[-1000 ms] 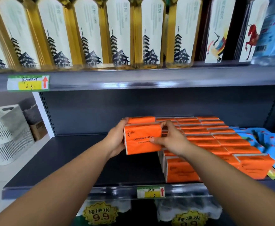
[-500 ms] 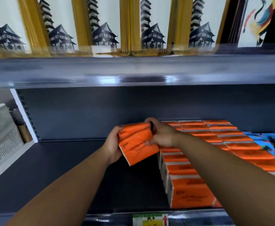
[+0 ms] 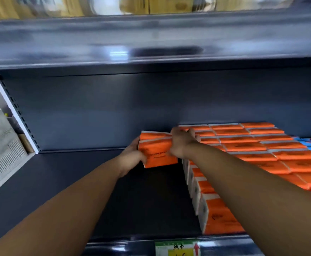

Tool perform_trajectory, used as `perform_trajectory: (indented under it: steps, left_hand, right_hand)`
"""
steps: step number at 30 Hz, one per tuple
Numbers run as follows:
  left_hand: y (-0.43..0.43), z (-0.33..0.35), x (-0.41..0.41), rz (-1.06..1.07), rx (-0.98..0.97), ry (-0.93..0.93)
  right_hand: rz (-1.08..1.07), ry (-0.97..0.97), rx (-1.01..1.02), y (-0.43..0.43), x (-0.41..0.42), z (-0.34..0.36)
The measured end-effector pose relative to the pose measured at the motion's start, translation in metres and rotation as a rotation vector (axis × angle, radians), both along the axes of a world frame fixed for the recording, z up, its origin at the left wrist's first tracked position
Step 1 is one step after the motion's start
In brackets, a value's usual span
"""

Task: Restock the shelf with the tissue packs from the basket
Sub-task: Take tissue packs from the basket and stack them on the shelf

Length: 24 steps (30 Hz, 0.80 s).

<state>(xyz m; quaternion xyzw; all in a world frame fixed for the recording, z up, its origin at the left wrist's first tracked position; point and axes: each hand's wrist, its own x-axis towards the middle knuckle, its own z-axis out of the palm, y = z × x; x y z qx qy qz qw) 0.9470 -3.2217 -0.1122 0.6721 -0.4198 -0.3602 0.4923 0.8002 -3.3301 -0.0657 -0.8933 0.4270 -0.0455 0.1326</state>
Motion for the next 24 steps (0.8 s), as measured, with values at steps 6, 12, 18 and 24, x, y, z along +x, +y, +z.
perform_trajectory:
  steps: [6,12,18,24]
  left_hand:
    - [-0.01,-0.017,-0.003,0.04,0.079,-0.181]
    - [-0.028,-0.029,0.006,0.138,0.064,-0.357]
    - [-0.047,-0.028,0.004,0.214,0.037,-0.416]
    - [-0.053,-0.026,0.006,0.199,0.143,-0.479]
  right_hand:
    - [0.064,0.121,-0.099,0.0,0.005,0.002]
    - [0.091,0.13,-0.278,-0.012,0.014,0.002]
    - [0.078,0.153,-0.394,-0.025,0.023,0.004]
    - [0.067,0.144,-0.366,-0.029,0.024,0.002]
